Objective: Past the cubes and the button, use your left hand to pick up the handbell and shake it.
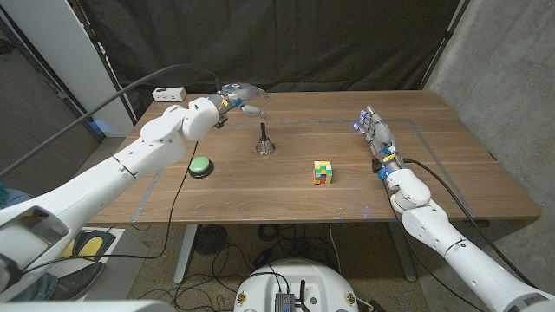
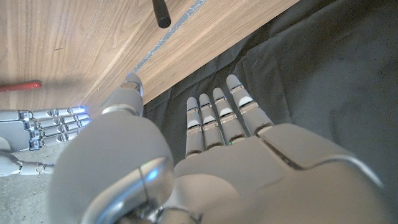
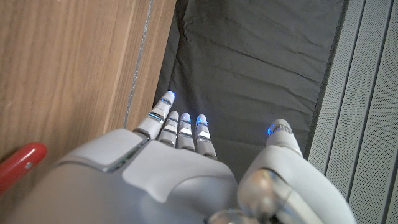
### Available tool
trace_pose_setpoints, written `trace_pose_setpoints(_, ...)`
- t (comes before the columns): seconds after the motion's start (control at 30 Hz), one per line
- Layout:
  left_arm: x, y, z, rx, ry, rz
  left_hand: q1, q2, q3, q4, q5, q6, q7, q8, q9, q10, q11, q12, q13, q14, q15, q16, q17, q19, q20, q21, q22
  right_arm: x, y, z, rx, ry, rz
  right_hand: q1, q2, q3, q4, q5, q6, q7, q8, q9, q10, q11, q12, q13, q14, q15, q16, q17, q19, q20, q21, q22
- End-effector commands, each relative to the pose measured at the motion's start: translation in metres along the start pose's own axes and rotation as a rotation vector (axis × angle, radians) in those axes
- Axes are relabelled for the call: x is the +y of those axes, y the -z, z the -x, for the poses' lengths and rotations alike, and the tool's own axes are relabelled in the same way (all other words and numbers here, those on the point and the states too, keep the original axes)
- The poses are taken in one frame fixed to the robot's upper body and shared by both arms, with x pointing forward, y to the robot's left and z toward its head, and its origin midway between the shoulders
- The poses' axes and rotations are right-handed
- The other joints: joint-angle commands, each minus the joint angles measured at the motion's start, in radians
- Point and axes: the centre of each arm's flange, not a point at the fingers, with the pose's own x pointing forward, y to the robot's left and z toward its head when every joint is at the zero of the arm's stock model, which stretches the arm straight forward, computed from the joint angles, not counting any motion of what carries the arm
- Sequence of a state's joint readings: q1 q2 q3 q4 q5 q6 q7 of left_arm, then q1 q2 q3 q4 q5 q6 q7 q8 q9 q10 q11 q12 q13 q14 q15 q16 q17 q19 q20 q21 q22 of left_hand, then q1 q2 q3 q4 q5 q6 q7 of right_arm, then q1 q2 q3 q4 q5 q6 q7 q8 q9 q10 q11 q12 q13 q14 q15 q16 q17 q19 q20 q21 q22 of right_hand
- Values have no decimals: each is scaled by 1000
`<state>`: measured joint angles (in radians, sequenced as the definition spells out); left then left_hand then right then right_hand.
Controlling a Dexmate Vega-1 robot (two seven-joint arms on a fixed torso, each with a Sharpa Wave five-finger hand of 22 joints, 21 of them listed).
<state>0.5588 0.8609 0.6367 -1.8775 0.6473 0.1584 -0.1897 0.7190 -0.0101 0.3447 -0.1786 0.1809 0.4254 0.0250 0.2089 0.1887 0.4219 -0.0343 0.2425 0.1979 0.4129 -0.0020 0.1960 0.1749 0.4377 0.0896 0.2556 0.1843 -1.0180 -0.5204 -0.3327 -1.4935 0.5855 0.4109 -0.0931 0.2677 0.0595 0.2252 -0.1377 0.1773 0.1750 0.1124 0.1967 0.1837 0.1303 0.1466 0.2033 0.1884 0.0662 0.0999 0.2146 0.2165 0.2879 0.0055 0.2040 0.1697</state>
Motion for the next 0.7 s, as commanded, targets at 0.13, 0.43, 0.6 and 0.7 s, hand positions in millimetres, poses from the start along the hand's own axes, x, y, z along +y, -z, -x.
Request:
trace_pose_setpoints(0.13,3,-9,-12,-35,79,-91,118,-2,36,-13,4,3,-13,-1,3,6,-29,-6,6,19,-20,1,1,33,-8,4,0,0,-2,0,-7,3,6,14,1,7,-6,-1,6,-1,-3,3,-1,-1,-1,2,-7,4,2,2,5,3,3,4)
trace_pose_setpoints(0.43,4,-11,-19,-58,159,-118,210,1,55,-10,4,-9,-14,-6,4,2,-31,-12,8,24,-25,0,2,72,3,11,-1,3,-2,0,-4,4,4,16,1,8,-6,-1,7,-2,-3,3,1,0,0,2,-7,4,2,3,4,5,2,4)
trace_pose_setpoints(0.6,3,-10,-22,-66,183,-113,229,-2,49,2,1,27,-18,6,6,25,-32,-4,11,39,-26,5,3,89,5,13,0,4,-2,-1,-1,14,2,18,2,8,-7,-1,8,-2,-3,3,2,-1,0,3,-6,4,2,3,4,5,1,4)
trace_pose_setpoints(0.7,4,-9,-22,-65,190,-117,234,-2,43,8,-1,42,-19,10,8,37,-34,0,14,57,-30,11,4,110,1,20,1,5,-2,-1,-4,14,12,20,3,9,-8,-1,9,-3,-3,3,2,-1,0,3,-5,4,2,2,5,5,1,4)
